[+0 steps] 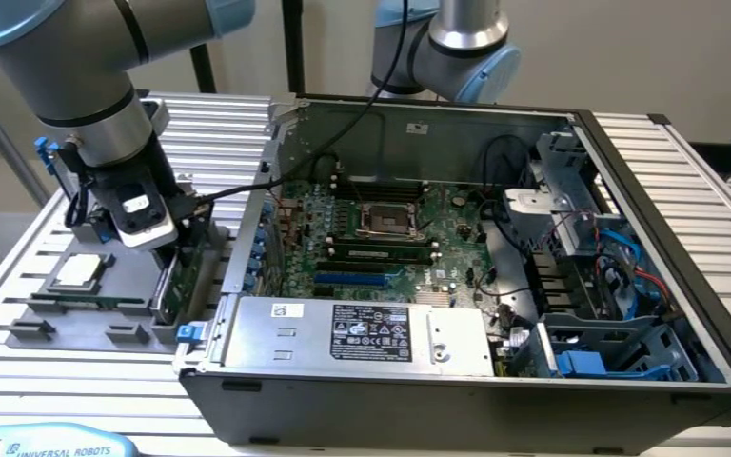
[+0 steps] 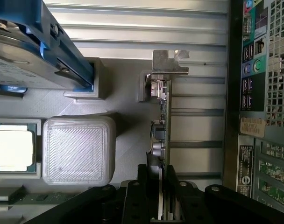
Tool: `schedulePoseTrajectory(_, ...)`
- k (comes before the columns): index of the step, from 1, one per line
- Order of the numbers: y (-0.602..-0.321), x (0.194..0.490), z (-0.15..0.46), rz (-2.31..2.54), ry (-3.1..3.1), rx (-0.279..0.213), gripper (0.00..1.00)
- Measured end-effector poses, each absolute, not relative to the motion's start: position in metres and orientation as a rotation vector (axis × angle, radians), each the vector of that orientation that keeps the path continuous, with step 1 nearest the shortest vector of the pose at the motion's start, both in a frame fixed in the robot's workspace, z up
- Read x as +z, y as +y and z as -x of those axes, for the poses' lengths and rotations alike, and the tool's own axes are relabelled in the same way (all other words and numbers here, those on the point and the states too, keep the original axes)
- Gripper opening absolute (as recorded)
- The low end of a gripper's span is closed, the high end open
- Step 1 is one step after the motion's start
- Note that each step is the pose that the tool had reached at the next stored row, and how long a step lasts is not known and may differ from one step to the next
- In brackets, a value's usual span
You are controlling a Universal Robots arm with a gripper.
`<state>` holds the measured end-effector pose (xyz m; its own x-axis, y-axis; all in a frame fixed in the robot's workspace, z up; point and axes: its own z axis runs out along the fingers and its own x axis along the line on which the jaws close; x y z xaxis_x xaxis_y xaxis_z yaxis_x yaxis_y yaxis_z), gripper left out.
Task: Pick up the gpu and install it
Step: 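Pick up the gpu and move the gpu toward the slot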
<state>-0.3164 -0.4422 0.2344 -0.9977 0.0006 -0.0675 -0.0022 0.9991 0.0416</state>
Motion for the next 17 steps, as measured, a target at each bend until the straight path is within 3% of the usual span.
schedulePoseTrajectory(17,-0.442,0.252,0.316,0.001,3.077,0.064,0.27)
